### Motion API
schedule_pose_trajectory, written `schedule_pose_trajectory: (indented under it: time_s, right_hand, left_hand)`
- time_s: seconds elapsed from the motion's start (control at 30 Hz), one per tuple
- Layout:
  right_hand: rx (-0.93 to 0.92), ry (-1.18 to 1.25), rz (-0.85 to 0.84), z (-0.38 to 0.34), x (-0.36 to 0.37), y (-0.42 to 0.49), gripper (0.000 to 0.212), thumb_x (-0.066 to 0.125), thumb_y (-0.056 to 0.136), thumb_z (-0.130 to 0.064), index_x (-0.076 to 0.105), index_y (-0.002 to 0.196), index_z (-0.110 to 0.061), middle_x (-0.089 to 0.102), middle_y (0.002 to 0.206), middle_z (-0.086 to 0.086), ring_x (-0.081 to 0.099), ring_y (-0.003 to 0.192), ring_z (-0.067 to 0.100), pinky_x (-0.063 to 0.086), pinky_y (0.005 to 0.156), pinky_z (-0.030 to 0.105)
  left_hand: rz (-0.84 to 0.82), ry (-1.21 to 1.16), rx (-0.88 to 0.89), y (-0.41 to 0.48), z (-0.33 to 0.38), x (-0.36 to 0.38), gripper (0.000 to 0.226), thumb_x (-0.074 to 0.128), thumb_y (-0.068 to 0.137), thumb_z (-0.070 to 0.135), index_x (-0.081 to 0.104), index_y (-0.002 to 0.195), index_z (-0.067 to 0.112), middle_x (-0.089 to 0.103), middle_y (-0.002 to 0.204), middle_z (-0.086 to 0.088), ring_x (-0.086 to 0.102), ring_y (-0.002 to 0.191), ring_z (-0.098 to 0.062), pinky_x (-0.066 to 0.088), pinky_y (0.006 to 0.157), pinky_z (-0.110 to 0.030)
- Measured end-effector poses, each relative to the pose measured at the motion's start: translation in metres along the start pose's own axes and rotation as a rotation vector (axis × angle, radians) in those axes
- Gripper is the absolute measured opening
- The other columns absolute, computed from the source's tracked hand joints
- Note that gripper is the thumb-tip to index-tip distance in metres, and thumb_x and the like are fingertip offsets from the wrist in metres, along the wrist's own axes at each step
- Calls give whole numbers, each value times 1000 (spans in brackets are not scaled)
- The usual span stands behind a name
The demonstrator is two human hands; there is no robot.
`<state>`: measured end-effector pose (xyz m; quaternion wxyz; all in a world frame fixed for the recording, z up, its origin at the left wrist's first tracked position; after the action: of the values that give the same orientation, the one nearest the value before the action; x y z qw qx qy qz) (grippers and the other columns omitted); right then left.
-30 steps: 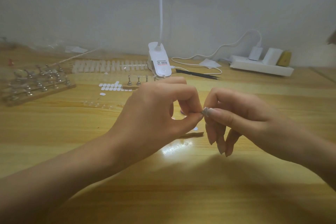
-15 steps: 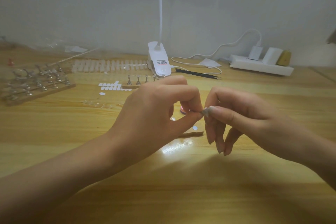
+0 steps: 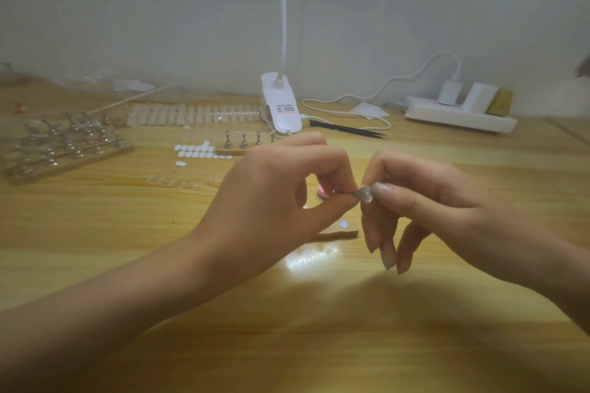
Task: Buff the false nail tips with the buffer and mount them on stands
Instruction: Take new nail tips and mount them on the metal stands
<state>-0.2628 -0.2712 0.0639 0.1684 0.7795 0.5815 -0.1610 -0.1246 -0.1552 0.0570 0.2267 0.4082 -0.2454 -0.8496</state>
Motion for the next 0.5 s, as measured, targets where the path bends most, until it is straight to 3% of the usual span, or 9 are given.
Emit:
schedule_pose_trajectory:
  time_s: [0.23, 0.5]
  right_hand:
    - [9, 11, -28, -1, 0, 0, 18, 55, 92, -34, 56, 86, -16, 69, 74, 10, 66, 60, 21, 53, 52, 28]
    - [-17, -29, -45, -6, -5, 0, 16, 54, 94, -27, 57, 84, -16, 68, 69, 8, 65, 58, 20, 49, 49, 26]
  left_hand:
    - [-38, -131, -40, 0, -3, 1, 11, 76, 83, 21, 67, 78, 23, 60, 79, 10, 56, 52, -12, 32, 51, -7]
    - [-53, -301, -99, -2, -2, 5, 13, 78, 81, 14, 68, 78, 22, 65, 73, 16, 65, 49, -11, 37, 50, -5]
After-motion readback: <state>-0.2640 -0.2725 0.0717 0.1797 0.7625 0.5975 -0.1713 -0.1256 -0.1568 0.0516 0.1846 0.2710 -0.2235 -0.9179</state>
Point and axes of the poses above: each hand's wrist, its own y-axis towards the middle knuckle, its own x-axis out of the palm, z = x × y, the point moved 3 cm from there along y, towards the middle knuckle
